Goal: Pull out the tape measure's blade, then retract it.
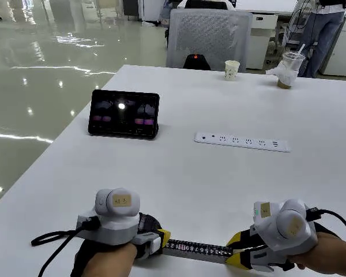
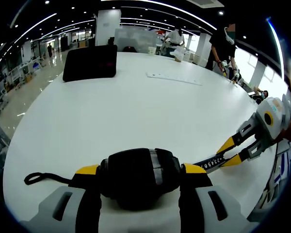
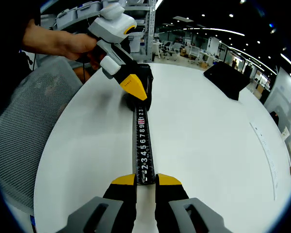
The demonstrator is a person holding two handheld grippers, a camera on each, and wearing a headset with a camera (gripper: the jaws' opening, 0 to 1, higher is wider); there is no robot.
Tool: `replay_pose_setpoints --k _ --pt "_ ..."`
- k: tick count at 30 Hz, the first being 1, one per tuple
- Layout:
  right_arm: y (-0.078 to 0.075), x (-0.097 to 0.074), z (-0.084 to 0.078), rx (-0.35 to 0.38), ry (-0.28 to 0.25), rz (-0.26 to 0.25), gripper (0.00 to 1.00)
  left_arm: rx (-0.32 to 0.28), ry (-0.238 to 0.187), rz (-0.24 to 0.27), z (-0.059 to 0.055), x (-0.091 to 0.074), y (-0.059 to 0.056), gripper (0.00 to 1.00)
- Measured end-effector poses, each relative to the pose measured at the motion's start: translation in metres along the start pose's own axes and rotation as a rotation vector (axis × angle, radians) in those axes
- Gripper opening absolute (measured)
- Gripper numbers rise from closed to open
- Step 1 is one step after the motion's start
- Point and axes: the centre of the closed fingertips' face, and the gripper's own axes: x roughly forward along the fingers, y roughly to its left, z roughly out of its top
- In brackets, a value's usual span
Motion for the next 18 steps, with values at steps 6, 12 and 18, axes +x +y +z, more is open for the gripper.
replay_pose_setpoints --k 6,12,18 --pt "0.000 0.003 0.004 -0.004 -0.003 0.002 0.11 -0.001 0.000 0.000 0.000 0.000 0.000 0.60" --pt "0.000 0.006 0.008 -0.007 -0.006 0.002 0.11 -0.004 -0.001 -0.002 0.000 0.000 0.000 0.60" --pt "-0.001 0.010 0.012 -0.011 -0.011 0.002 0.11 -0.006 0.001 -0.002 0.000 0.000 0.000 0.60"
